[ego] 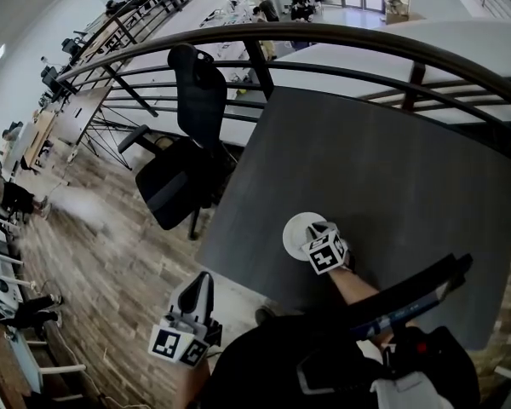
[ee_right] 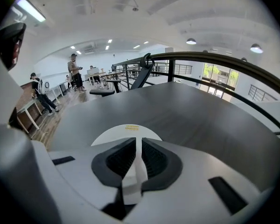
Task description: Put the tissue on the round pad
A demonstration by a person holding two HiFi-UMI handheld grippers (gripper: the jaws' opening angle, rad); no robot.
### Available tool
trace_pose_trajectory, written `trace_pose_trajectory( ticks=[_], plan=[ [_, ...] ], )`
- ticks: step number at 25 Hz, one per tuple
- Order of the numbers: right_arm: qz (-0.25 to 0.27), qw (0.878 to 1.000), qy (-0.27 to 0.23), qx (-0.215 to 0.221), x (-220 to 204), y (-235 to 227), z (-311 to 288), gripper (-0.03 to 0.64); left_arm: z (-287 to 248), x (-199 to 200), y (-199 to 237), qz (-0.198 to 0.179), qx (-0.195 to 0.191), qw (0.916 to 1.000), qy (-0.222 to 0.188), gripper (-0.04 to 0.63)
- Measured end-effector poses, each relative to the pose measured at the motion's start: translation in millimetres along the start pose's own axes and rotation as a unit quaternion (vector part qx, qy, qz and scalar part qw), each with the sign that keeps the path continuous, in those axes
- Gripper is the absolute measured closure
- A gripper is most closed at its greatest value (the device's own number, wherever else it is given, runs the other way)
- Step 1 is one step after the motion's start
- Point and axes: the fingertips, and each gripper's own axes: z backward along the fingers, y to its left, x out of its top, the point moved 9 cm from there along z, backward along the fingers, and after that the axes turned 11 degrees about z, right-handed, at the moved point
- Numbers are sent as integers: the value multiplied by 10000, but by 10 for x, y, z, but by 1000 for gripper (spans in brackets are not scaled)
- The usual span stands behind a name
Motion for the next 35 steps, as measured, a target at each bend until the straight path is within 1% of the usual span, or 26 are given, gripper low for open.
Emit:
trace_pose_trajectory(
  ticks=[5, 8, 14, 20, 23, 29, 35],
  plan=[
    [-68, 9999, -98, -1, -28, -17, -80, 577, -5, -23, -8, -32, 10, 10000, 73, 592],
    [-175, 9998, 0, 103, -53, 19, -84, 578, -16, -40, 9, 0, 18, 10000, 92, 592],
    [-93, 9999, -38, 82, -92, 18, -189, 578, -78, -97, 6, -29, -60, 9999, 96, 592],
    [136, 9997, -127, 125, -16, 71, -87, 577, -55, -106, -35, -36, -92, 9999, 135, 592],
    [103, 9997, -53, 210, -50, 123, -101, 577, -43, -121, -49, -17, -86, 9998, 153, 592],
    [58, 9997, -58, 229, -61, 99, -89, 577, -33, -129, -84, 39, -78, 9998, 176, 592],
    [-141, 9992, -337, 175, 37, 101, -9, 578, -90, -177, -4, 70, -210, 9996, 165, 592]
  ],
)
